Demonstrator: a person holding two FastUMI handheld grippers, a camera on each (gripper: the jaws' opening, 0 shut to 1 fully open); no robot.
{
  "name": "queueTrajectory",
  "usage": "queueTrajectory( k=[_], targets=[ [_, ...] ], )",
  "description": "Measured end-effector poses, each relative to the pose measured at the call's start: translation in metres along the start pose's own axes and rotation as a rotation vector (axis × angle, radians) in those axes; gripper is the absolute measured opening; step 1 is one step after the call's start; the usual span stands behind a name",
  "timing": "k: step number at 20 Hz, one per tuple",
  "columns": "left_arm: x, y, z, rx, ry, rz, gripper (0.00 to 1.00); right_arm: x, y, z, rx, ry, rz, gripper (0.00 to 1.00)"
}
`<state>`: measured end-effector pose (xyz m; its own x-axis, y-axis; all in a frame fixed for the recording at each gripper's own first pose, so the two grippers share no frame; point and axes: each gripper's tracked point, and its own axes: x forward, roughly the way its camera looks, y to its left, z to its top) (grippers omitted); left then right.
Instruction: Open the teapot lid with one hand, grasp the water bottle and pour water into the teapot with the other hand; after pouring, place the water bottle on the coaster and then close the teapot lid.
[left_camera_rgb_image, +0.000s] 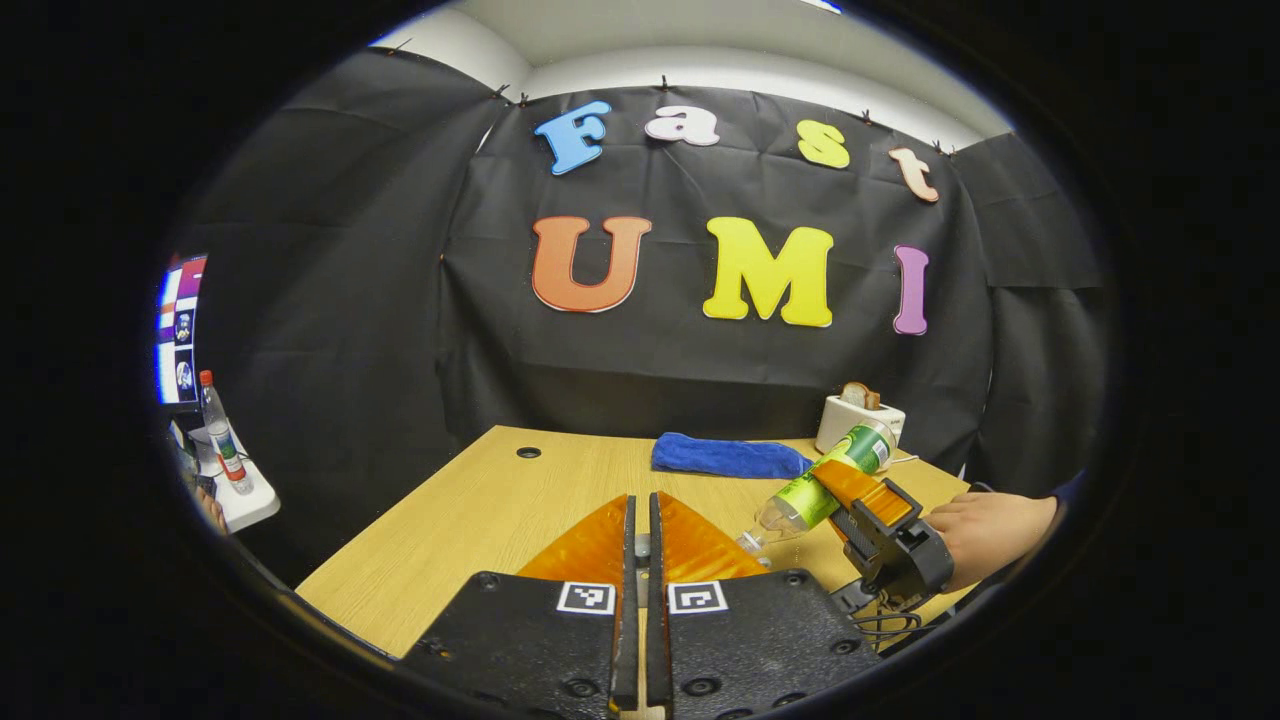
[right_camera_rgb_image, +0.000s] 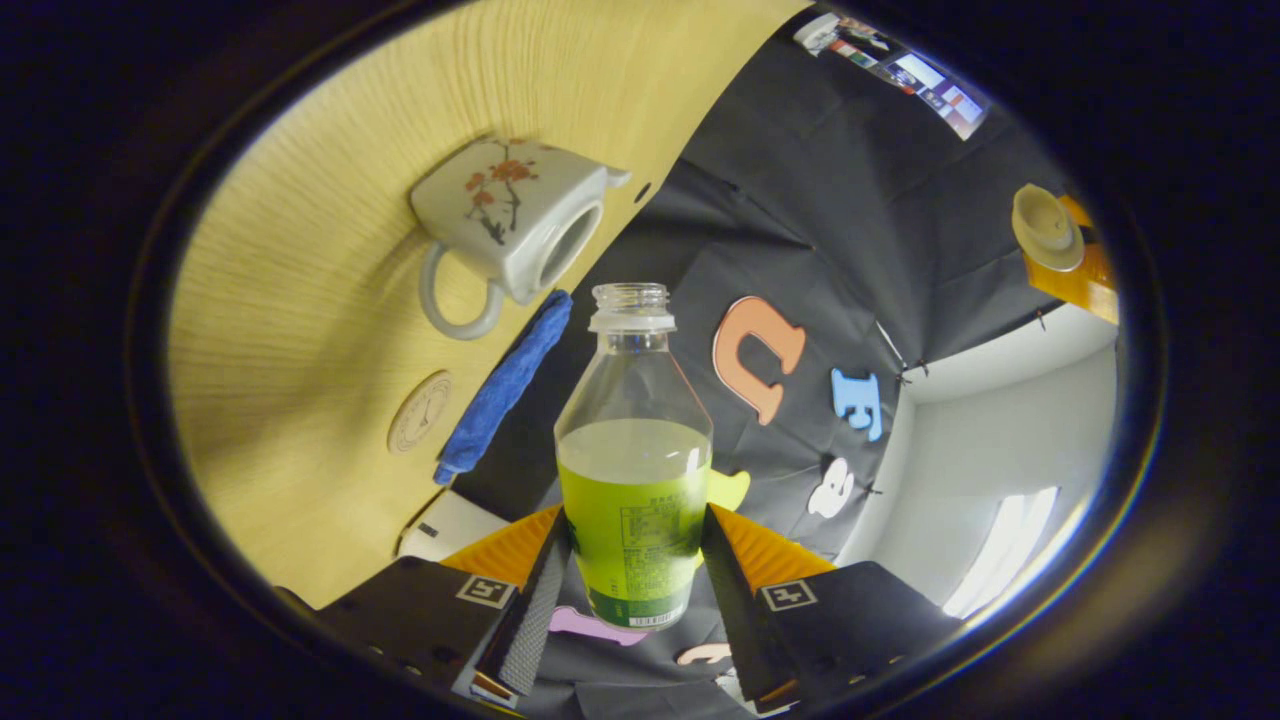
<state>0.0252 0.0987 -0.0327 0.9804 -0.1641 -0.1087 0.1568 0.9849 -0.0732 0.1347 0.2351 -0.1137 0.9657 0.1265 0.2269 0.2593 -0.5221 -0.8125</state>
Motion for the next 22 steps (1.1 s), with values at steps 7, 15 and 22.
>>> queueTrajectory(
  k=[7, 15, 22],
  targets=[
    [0.001, -0.004, -0.001, 0.017, 0.006, -0.005, 0.05, 0.0, 0.004, 0.002, 0.052, 0.01, -0.004, 0.74],
    [0.005, 0.0, -0.006, 0.011, 0.018, 0.009, 0.05, 0.003, 0.049, -0.001, 0.47, 0.035, 0.155, 0.77],
    [0.009, -0.002, -0.012, 0.01, 0.036, 0.001, 0.06, 0.007, 0.072, -0.007, 0.82, 0.033, 0.279, 0.74]
  ],
)
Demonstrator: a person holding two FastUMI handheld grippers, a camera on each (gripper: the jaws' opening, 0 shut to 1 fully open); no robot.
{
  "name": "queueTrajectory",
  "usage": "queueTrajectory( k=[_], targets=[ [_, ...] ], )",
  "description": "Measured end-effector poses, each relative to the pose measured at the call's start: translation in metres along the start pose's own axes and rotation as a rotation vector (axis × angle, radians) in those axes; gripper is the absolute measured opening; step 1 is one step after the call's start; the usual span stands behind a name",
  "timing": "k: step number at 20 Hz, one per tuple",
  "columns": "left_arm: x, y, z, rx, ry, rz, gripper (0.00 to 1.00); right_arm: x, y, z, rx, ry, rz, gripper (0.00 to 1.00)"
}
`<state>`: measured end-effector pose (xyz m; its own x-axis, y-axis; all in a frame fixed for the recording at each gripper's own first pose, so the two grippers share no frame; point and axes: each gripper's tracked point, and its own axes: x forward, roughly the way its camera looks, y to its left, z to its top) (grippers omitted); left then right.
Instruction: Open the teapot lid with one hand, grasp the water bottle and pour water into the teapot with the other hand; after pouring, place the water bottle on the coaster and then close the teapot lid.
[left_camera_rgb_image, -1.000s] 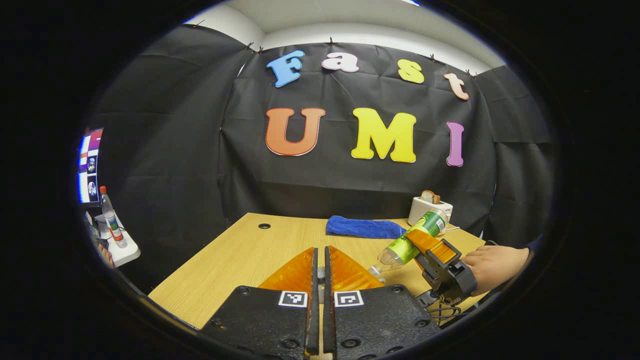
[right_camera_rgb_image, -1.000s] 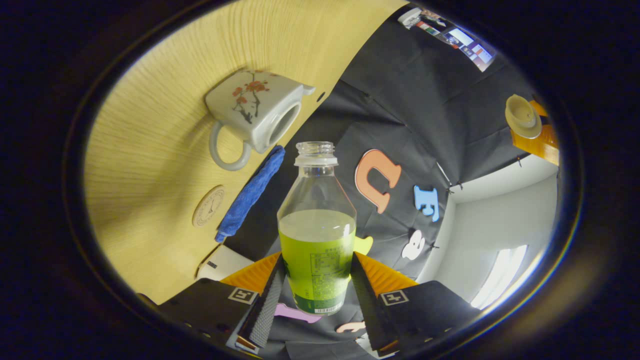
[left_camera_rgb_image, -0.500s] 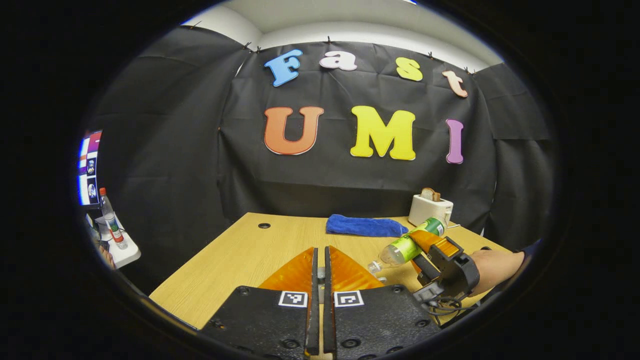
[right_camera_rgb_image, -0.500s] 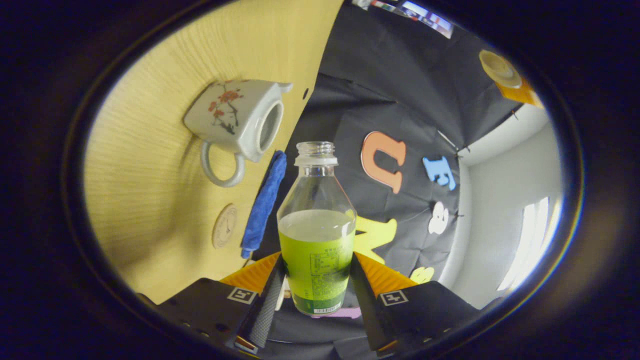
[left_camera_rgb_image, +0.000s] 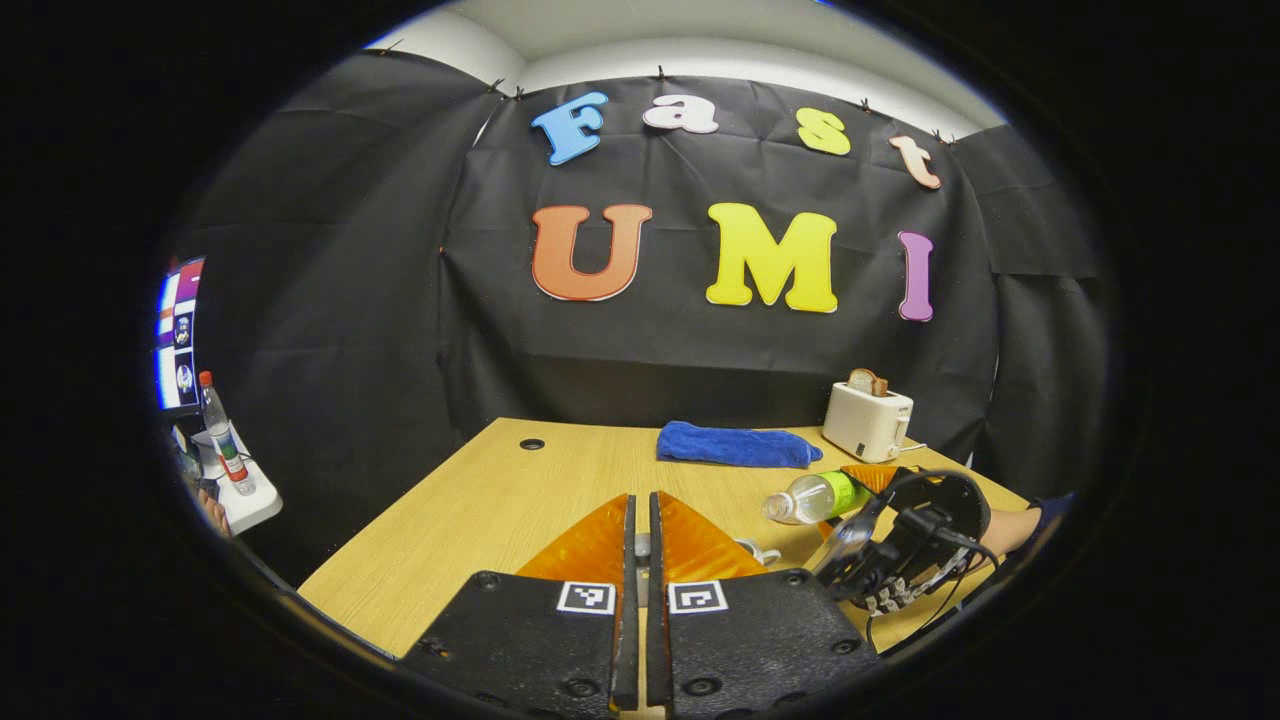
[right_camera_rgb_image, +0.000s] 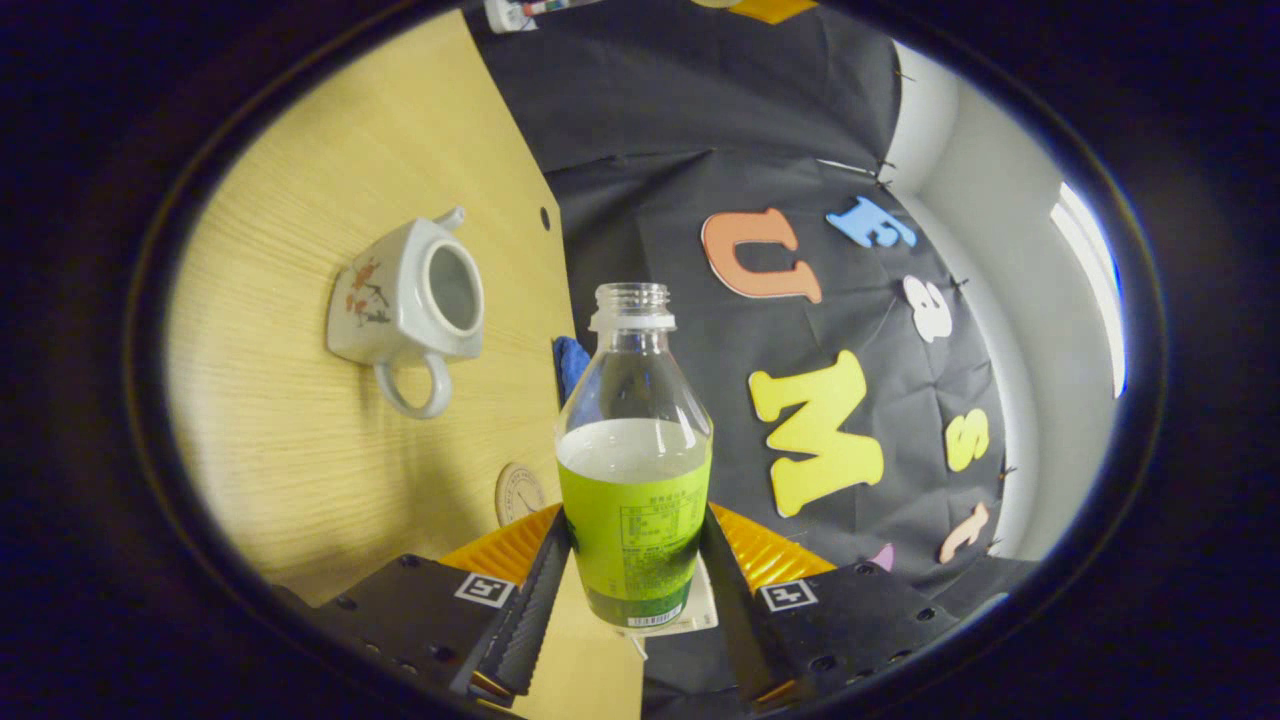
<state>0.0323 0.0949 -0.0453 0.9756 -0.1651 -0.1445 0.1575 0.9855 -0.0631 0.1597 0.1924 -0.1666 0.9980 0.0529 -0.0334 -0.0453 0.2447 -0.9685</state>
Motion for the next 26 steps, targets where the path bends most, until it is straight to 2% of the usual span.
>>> queueTrajectory(
  k=[3, 5, 8, 10, 14, 16, 18, 21, 26],
  targets=[
    [0.001, 0.001, -0.001, 0.006, 0.006, 0.005, 0.05, 0.0, 0.005, -0.012, 0.258, 0.051, 0.076, 0.77],
    [0.004, -0.001, -0.004, 0.006, 0.014, 0.004, 0.05, 0.0, 0.009, -0.014, 0.44, 0.077, 0.13, 0.74],
    [0.006, -0.001, -0.009, 0.022, 0.027, 0.011, 0.05, 0.001, -0.005, -0.012, 0.692, 0.067, 0.141, 0.77],
    [0.008, 0.0, -0.01, 0.026, 0.031, 0.013, 0.05, 0.002, -0.015, -0.011, 0.844, 0.061, 0.157, 0.74],
    [0.008, -0.004, -0.01, 0.027, 0.031, 0.001, 0.06, 0.018, -0.036, -0.015, 1.1, 0.079, 0.188, 0.76],
    [0.01, -0.005, -0.011, 0.035, 0.034, -0.001, 0.06, 0.03, -0.035, -0.022, 1.197, 0.112, 0.213, 0.74],
    [0.01, -0.004, -0.012, 0.042, 0.038, 0.008, 0.06, 0.051, -0.028, -0.026, 1.263, 0.151, 0.231, 0.75],
    [0.01, -0.006, -0.012, 0.045, 0.035, -0.002, 0.06, 0.076, -0.011, -0.032, 1.26, 0.198, 0.236, 0.74],
    [0.017, -0.004, -0.021, 0.047, 0.058, 0.001, 0.06, 0.098, 0.002, -0.014, 1.293, 0.154, 0.227, 0.75]
  ],
)
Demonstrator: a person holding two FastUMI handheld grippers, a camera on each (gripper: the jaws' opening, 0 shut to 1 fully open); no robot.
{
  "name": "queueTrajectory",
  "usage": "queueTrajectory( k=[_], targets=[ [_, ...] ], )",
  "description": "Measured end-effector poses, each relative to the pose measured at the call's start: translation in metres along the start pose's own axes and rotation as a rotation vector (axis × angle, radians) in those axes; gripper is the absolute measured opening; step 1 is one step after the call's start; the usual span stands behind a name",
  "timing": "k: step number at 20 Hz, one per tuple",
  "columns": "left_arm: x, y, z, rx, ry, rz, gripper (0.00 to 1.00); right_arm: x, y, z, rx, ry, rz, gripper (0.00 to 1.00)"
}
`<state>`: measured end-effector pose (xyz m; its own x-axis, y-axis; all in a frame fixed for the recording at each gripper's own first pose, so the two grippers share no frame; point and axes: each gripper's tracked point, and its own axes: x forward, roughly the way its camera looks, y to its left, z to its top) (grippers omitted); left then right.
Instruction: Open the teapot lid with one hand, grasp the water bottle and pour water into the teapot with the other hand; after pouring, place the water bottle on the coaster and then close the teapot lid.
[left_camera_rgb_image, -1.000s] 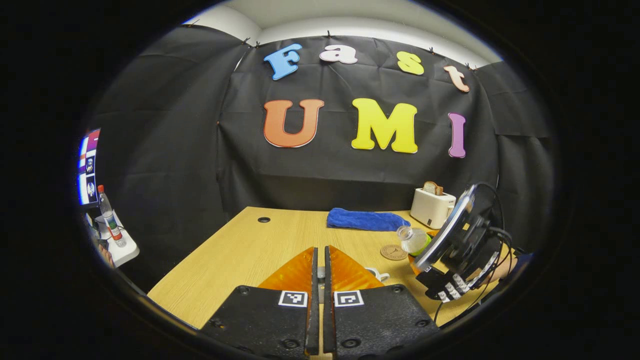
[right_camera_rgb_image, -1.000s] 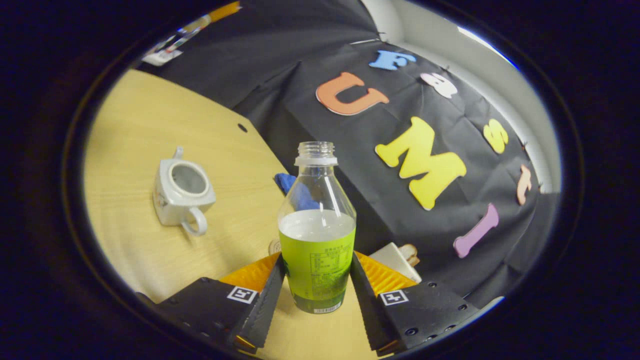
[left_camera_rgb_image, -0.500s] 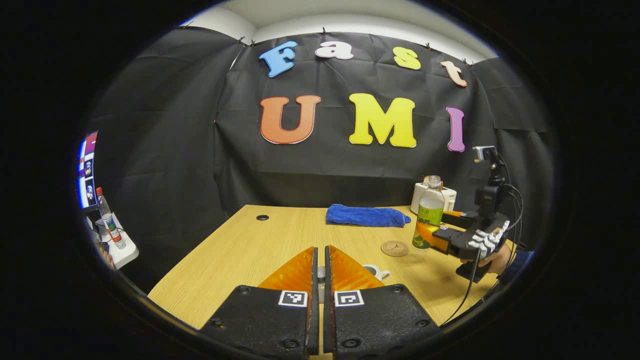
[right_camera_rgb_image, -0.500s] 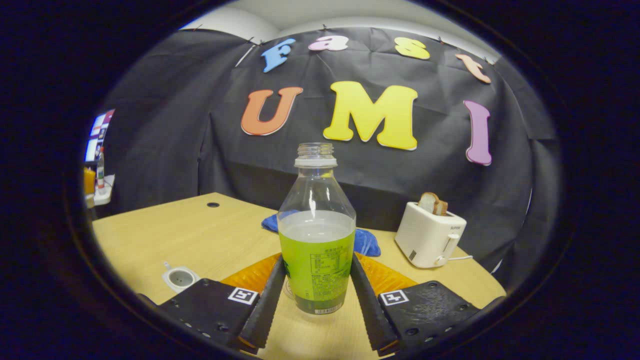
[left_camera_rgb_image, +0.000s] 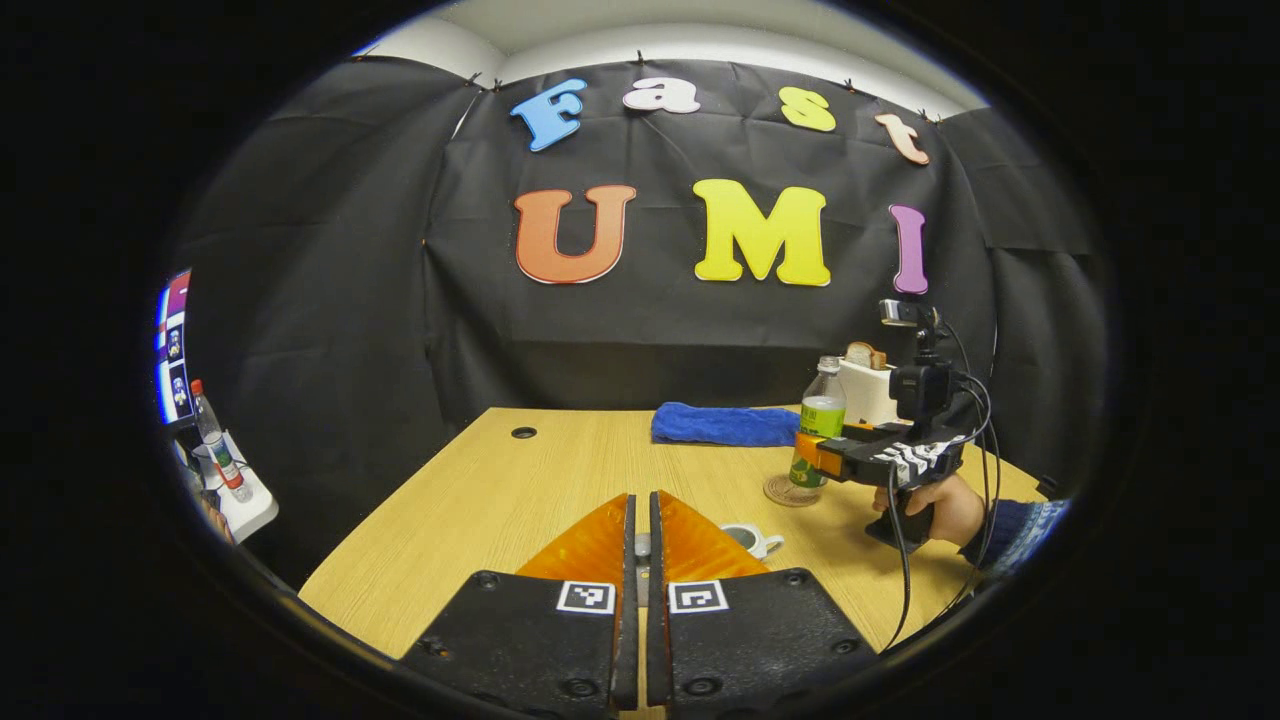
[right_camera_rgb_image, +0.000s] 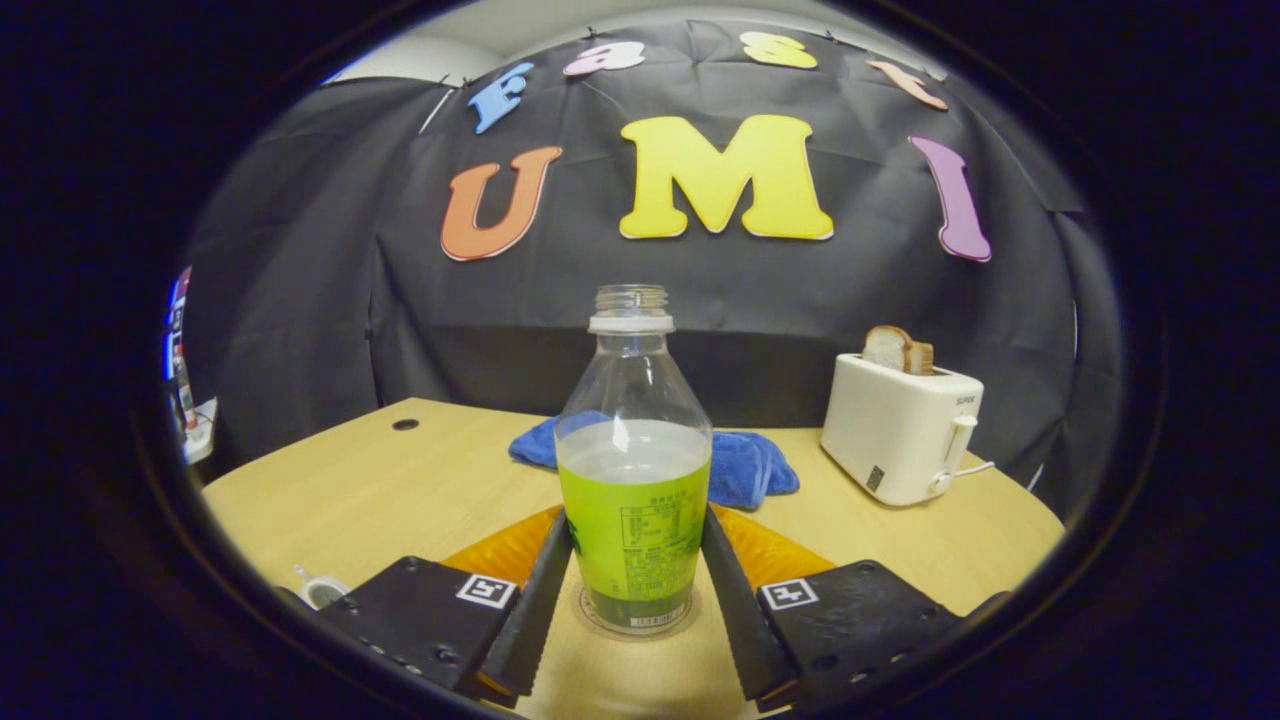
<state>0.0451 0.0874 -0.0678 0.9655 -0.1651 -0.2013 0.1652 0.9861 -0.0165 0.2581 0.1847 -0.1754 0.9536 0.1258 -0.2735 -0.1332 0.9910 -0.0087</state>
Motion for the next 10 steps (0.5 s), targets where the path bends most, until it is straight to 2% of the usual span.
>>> queueTrajectory(
  k=[6, 9, 10],
  targets=[
    [0.008, 0.001, -0.009, -0.013, 0.028, -0.004, 0.06, 0.014, 0.0, -0.009, -0.001, 0.011, -0.015, 0.74],
    [0.01, 0.001, -0.011, -0.017, 0.034, -0.007, 0.06, 0.003, -0.003, 0.008, -0.005, -0.043, -0.025, 0.78],
    [0.01, 0.0, -0.01, -0.018, 0.032, -0.007, 0.06, -0.004, -0.002, 0.015, 0.001, -0.057, -0.018, 0.91]
  ],
)
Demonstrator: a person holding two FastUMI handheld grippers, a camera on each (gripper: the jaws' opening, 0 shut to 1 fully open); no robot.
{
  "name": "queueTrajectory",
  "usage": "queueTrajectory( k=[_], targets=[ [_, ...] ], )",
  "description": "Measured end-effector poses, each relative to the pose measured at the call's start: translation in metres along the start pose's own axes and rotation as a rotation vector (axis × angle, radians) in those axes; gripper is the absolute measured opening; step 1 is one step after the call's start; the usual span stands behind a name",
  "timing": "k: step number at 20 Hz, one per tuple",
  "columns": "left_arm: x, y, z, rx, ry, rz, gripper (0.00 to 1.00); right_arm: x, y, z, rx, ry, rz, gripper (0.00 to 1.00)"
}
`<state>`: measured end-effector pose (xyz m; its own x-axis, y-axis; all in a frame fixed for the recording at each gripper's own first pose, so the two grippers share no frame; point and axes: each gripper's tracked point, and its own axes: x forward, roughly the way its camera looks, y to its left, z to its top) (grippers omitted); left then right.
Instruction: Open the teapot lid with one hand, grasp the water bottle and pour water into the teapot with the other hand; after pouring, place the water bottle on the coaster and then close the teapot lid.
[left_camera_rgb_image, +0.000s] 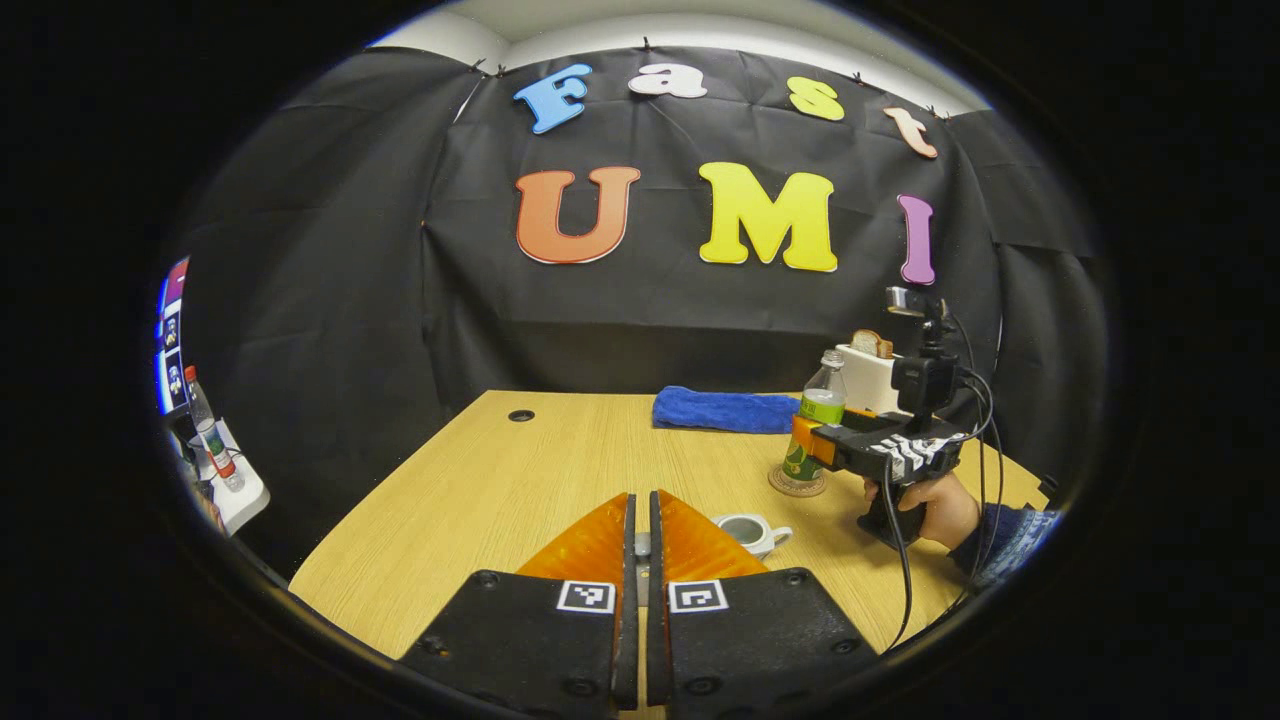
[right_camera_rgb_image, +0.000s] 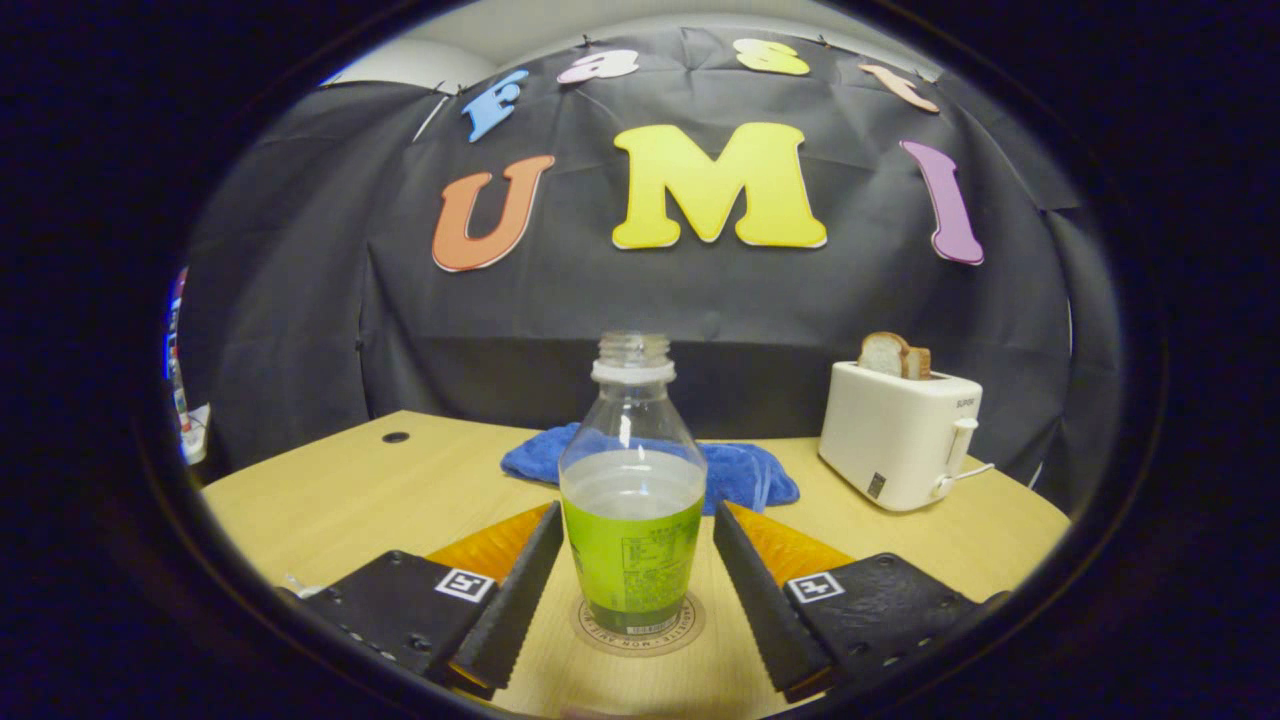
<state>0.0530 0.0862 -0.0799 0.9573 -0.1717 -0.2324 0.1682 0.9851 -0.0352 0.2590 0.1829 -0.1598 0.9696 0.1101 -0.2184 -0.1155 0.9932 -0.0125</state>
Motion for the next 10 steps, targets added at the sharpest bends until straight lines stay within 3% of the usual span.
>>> queueTrajectory(
  k=[2, 6, 10],
  targets=[
    [-0.001, 0.003, 0.005, -0.014, -0.016, 0.012, 0.05, -0.016, -0.003, 0.018, 0.004, -0.037, 0.001, 0.98],
    [0.003, -0.005, 0.012, -0.045, -0.057, 0.003, 0.06, -0.06, -0.011, 0.058, 0.021, -0.145, 0.011, 0.97],
    [0.012, -0.021, 0.016, -0.042, -0.085, -0.02, 0.06, -0.107, -0.032, 0.069, -0.003, -0.218, -0.001, 0.97]
  ],
)
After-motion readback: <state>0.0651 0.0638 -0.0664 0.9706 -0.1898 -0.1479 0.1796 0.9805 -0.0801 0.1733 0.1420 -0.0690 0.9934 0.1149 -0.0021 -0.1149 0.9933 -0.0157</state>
